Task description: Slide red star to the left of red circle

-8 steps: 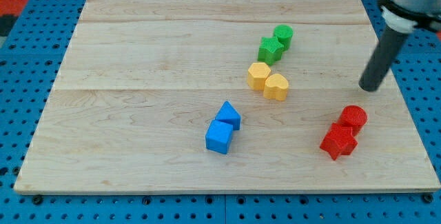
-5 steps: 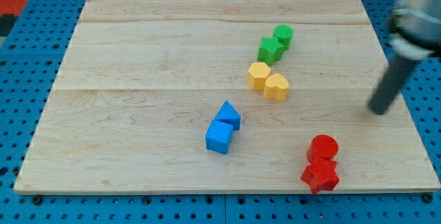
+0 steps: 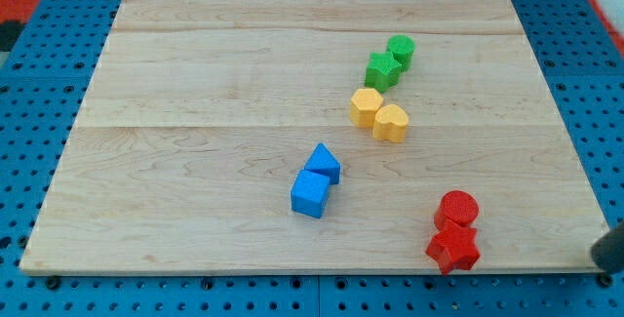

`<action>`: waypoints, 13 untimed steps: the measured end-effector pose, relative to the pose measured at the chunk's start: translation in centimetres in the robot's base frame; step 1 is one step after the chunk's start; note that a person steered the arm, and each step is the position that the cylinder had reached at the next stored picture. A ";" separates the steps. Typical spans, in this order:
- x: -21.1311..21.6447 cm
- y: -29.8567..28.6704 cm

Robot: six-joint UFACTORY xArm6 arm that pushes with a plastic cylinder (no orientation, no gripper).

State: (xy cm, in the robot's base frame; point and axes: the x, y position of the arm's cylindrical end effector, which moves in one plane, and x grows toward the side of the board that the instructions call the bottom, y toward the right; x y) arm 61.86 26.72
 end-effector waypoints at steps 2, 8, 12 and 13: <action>0.0 -7.2; -2.6 -23.3; -2.0 -14.1; -2.0 -13.6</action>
